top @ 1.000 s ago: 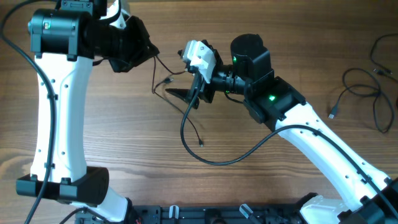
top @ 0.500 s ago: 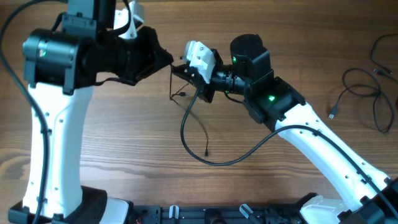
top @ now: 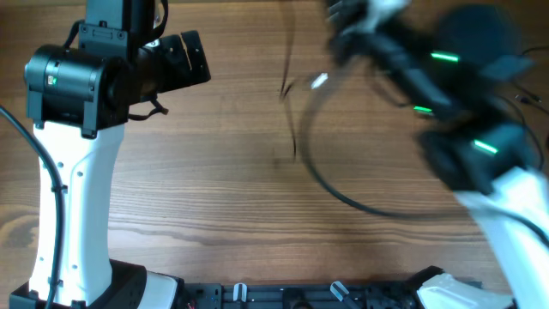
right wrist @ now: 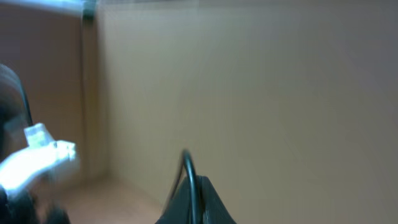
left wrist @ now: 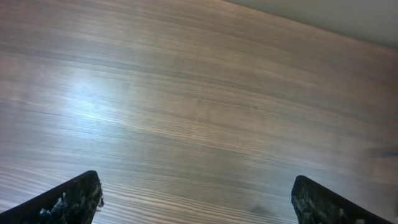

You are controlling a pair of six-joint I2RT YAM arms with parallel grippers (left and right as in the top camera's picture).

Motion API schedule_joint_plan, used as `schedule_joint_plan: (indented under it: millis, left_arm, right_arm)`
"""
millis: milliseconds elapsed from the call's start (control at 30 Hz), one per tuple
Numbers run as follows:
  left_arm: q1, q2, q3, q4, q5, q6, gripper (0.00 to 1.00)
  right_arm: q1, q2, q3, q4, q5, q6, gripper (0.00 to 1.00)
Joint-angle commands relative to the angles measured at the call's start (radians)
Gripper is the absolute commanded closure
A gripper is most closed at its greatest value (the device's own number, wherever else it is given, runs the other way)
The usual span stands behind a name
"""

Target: Untangle cables

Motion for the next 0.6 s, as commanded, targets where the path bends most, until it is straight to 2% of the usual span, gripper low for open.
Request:
schedule_joint_plan:
  millis: [0,67,167,267,367,500,533,567]
  left_arm:
    - [0.000,0.007,0.009,-0.012,-0.057,0.024,0.00]
    - [0.000,0.007,0.009,-0.017,-0.056,0.024,0.00]
    - [0.000,0.007,0.009,-0.019,-0.032,0.023,0.00]
    - [0.000,0.020,0.009,0.032,0.228,0.024,0.00]
    - [0.000,0.061,0.009,0.086,0.473,0.024,0.00]
    - [0.000,0.132,0.009,0.097,0.649,0.024,0.02]
    - [0.000,0.146,0.009,0.097,0.686,0.024,0.04]
    - [0.000,0.166,0.009,0.103,0.739,0.023,0.29]
  right_arm:
    - [-0.018,-0.017,0.050,-0.200,0.066,0.051,0.96]
    - [-0.018,0.040,0.021,-0.396,0.106,0.061,0.96]
    - [-0.018,0.103,0.017,-0.450,0.197,0.071,0.96]
    - [-0.018,0.078,0.096,-0.373,0.269,0.018,0.96]
    - [-0.021,0.060,0.152,-0.369,0.291,-0.004,0.96]
    - [-0.023,0.043,0.159,-0.370,0.334,-0.022,0.96]
    - [-0.023,0.041,0.159,-0.371,0.335,-0.032,0.96]
    - [-0.023,0.040,0.159,-0.372,0.335,-0.035,0.96]
